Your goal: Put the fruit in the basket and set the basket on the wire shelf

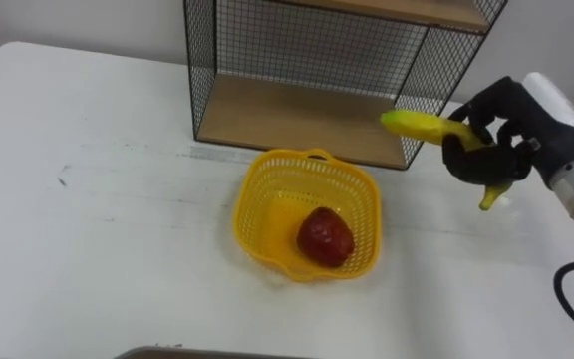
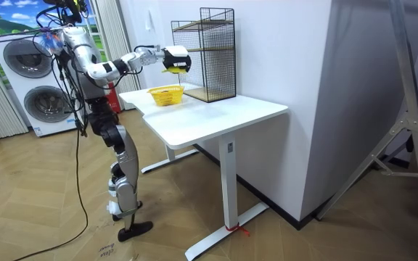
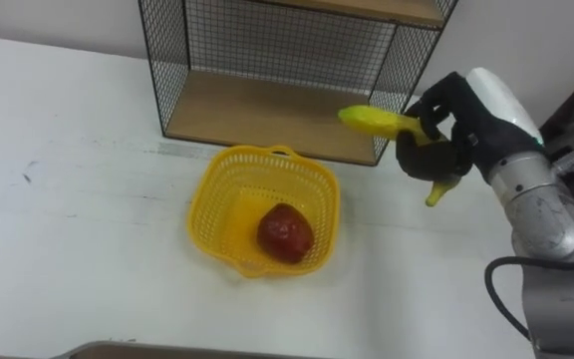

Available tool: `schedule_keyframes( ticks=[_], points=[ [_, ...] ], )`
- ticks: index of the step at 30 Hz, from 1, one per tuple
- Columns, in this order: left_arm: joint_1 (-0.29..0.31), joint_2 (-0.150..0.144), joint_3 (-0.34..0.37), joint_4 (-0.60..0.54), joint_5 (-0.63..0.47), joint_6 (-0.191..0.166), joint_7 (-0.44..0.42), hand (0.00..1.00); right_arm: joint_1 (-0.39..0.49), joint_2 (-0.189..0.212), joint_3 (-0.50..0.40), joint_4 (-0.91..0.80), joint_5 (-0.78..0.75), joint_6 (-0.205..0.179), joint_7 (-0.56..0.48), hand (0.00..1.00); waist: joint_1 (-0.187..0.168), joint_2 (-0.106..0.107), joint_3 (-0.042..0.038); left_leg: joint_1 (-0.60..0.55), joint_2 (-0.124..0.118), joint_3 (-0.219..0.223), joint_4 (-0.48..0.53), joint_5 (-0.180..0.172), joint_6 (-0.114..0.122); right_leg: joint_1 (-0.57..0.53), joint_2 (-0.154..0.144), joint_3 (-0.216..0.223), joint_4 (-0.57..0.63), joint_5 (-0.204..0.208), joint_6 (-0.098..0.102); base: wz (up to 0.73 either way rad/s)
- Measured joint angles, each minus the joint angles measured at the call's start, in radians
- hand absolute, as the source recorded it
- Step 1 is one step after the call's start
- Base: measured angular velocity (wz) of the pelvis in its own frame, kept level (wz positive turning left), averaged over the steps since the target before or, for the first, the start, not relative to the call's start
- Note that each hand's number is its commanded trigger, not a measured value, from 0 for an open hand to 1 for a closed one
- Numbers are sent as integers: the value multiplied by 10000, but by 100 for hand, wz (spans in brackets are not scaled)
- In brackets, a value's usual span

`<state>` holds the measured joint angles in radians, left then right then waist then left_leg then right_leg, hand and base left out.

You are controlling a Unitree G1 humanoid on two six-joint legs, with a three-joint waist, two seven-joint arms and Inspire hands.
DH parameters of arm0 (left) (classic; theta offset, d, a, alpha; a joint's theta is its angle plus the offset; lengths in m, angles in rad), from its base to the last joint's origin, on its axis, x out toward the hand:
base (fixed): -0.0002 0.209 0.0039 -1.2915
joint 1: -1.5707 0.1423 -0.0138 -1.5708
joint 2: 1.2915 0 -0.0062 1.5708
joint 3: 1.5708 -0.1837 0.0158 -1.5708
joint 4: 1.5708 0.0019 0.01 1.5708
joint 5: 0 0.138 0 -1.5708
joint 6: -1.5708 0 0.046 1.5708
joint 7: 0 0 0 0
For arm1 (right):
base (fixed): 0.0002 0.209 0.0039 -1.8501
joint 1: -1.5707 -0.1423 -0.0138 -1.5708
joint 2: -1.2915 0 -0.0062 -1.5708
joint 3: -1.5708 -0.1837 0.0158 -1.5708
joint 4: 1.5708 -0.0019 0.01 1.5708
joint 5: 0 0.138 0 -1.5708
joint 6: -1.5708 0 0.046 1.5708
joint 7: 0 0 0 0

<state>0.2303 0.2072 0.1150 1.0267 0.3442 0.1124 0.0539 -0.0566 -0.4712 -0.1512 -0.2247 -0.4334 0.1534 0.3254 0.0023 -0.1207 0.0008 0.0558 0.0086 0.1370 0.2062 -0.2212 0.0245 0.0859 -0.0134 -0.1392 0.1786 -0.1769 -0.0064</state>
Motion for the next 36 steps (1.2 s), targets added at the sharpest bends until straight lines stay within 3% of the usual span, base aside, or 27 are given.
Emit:
schedule_keyframes(
  ticks=[12,21,25,31,36],
  points=[
    [-70,-14,-177,261,4,-50,25,0,-3,59,-162,-1478,-295,139,872,100,40,68,46,27,1,-7,-43,1,2,-4,-2,23,55,0,0,0],
    [-501,70,-612,627,-3,37,34,0,-51,133,688,-1686,-519,244,1526,100,181,-13,9,10,-9,-19,-3,12,13,-40,-10,15,73,0,0,0],
    [-710,101,-626,678,-2,26,23,0,-75,133,802,-1791,-578,248,1843,100,316,-100,109,-9,-9,-31,-13,12,14,-52,-9,11,72,-1,0,0],
    [-875,99,-877,977,0,-26,26,0,-320,245,1342,-1798,-1331,251,2379,100,373,-161,96,-104,-10,-19,1,12,14,-167,-3,34,68,1,1,0],
    [-950,93,-1007,969,-2,-106,35,0,-318,293,1825,-1798,-1396,255,2823,100,616,-48,172,-74,-5,50,-28,12,15,-216,2,141,63,1,1,-4]
  ],
)
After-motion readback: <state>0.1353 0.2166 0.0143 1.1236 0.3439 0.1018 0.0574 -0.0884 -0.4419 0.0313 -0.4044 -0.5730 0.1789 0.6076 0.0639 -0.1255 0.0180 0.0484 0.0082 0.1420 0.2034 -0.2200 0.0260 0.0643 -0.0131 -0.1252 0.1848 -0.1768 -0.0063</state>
